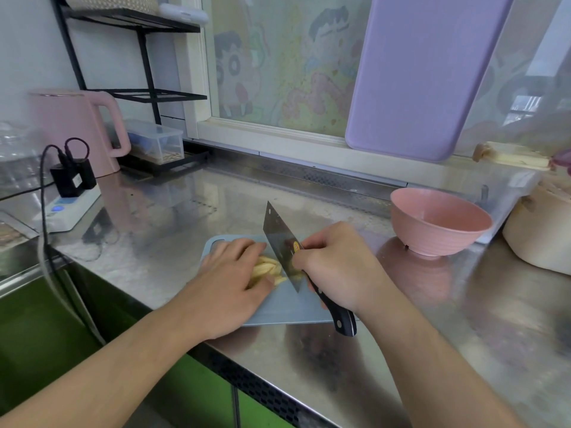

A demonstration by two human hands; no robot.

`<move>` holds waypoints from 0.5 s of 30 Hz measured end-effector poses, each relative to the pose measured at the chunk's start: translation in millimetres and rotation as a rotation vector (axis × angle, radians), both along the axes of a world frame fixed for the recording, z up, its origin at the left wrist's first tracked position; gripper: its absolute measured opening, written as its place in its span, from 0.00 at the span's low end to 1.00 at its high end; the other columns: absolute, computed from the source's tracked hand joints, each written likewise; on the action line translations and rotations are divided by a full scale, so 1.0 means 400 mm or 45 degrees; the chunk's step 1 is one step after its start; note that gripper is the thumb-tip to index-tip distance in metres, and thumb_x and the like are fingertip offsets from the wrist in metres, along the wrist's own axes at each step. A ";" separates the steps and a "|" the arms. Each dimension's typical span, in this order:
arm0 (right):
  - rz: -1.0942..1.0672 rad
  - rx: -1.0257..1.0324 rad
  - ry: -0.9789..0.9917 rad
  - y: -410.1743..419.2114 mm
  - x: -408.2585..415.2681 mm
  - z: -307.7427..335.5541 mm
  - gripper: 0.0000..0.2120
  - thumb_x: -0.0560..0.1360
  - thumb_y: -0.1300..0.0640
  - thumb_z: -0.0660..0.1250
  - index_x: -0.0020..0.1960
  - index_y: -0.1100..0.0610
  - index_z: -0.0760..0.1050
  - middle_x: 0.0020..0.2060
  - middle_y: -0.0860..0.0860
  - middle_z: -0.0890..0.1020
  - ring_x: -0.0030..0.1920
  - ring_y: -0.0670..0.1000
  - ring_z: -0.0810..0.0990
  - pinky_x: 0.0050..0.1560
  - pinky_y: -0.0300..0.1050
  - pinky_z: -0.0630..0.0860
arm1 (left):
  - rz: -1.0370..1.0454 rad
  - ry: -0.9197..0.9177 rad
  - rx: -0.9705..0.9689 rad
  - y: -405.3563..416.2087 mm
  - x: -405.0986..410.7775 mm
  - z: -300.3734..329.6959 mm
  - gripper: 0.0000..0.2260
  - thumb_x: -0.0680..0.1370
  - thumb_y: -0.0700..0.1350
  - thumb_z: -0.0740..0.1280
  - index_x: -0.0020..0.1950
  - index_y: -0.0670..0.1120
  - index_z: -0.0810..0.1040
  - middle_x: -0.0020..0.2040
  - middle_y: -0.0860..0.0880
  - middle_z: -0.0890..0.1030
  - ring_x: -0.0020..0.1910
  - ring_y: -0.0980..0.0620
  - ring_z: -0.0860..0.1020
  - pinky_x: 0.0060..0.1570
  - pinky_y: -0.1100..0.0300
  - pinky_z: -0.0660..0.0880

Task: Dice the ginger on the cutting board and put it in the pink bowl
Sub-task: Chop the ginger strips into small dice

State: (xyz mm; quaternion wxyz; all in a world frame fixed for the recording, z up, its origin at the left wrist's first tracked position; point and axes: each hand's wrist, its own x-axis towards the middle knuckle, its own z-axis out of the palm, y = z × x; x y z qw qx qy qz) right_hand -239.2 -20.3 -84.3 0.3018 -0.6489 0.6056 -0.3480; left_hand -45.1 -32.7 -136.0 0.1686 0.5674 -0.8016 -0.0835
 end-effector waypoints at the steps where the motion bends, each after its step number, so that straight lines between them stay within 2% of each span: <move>1: 0.006 -0.008 0.022 0.003 0.005 -0.002 0.09 0.68 0.61 0.66 0.37 0.68 0.77 0.25 0.58 0.73 0.24 0.54 0.69 0.28 0.49 0.70 | -0.011 -0.033 -0.003 -0.001 -0.002 -0.002 0.28 0.84 0.63 0.54 0.83 0.56 0.56 0.78 0.60 0.60 0.77 0.55 0.55 0.78 0.54 0.55; 6: 0.064 -0.034 0.062 0.008 0.023 -0.012 0.10 0.68 0.60 0.65 0.39 0.69 0.74 0.27 0.59 0.70 0.25 0.52 0.66 0.28 0.49 0.66 | -0.031 -0.104 -0.020 0.002 -0.009 -0.003 0.30 0.84 0.64 0.54 0.83 0.54 0.56 0.77 0.58 0.61 0.75 0.54 0.56 0.77 0.54 0.55; 10: 0.031 -0.047 0.035 0.003 0.016 -0.008 0.11 0.67 0.59 0.65 0.38 0.69 0.73 0.28 0.59 0.70 0.27 0.53 0.66 0.30 0.49 0.66 | -0.024 -0.088 -0.035 0.002 -0.018 -0.001 0.30 0.82 0.65 0.57 0.81 0.55 0.56 0.74 0.58 0.61 0.74 0.54 0.58 0.76 0.55 0.56; 15: -0.005 -0.029 0.016 0.000 0.007 -0.005 0.11 0.68 0.60 0.65 0.38 0.69 0.73 0.28 0.60 0.70 0.26 0.53 0.66 0.30 0.50 0.67 | 0.057 0.012 -0.107 0.006 -0.018 -0.008 0.24 0.81 0.65 0.59 0.74 0.56 0.64 0.68 0.59 0.66 0.69 0.54 0.63 0.73 0.54 0.62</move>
